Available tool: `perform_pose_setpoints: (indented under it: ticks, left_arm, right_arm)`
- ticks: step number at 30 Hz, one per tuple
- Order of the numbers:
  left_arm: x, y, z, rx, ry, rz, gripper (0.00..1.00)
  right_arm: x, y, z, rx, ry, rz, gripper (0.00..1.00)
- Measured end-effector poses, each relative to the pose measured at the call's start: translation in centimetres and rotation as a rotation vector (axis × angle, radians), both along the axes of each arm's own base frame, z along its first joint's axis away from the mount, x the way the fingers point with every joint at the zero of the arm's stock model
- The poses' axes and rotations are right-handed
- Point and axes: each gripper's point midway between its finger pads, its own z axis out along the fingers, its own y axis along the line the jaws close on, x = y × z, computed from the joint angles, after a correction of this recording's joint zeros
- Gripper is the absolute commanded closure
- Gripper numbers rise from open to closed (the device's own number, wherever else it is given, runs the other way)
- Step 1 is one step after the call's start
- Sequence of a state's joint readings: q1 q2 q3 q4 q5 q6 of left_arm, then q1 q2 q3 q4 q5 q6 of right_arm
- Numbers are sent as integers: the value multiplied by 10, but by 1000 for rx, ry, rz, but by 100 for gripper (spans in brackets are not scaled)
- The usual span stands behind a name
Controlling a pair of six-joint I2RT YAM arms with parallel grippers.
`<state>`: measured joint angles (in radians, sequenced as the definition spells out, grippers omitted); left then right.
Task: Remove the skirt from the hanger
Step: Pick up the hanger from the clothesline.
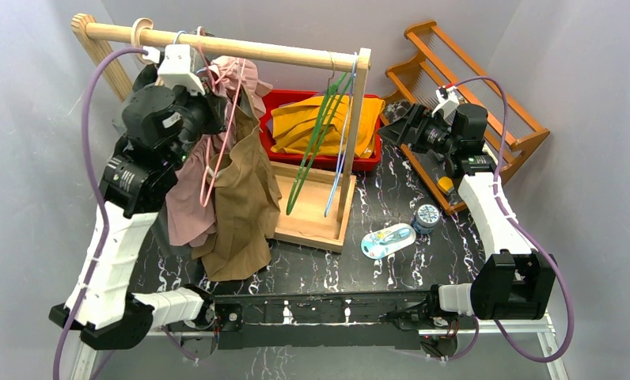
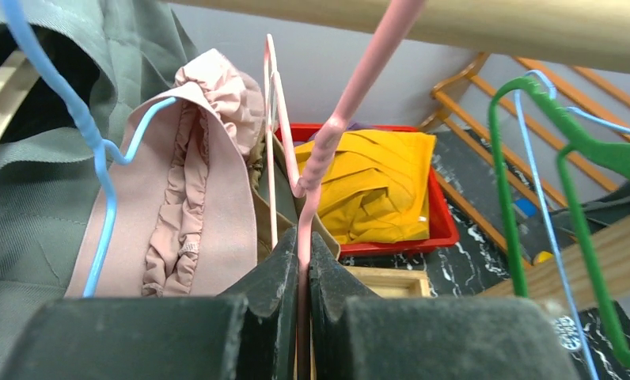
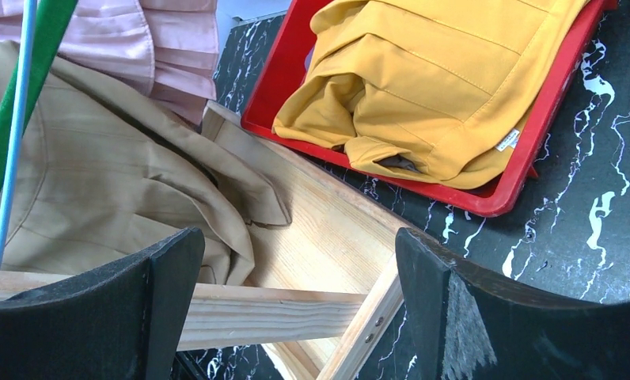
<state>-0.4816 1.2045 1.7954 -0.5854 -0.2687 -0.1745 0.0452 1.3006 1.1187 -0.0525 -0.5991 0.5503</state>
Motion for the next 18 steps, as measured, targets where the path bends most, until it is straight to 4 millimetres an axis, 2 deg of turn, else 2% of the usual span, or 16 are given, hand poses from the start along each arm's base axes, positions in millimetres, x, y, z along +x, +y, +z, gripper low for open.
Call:
perform_pose_setpoints:
  ticks: [6,11,14,18]
  left_arm:
    - [-35,-1,23,-38,-75,-100,100]
    - [-62,-8,30,-76,-107,-201,100]
    - [-67,-18,20,-123,-87,-250,100]
    - [-64,-32,-10,-174,-13,-292,100]
  right_arm:
    - [1,0,1,1,1,2,2]
    - [-1,2,-1,4,6,18,2]
    - [-1,4,-5,6,19,35,2]
    - [-1,6,-10,8,34,51,2]
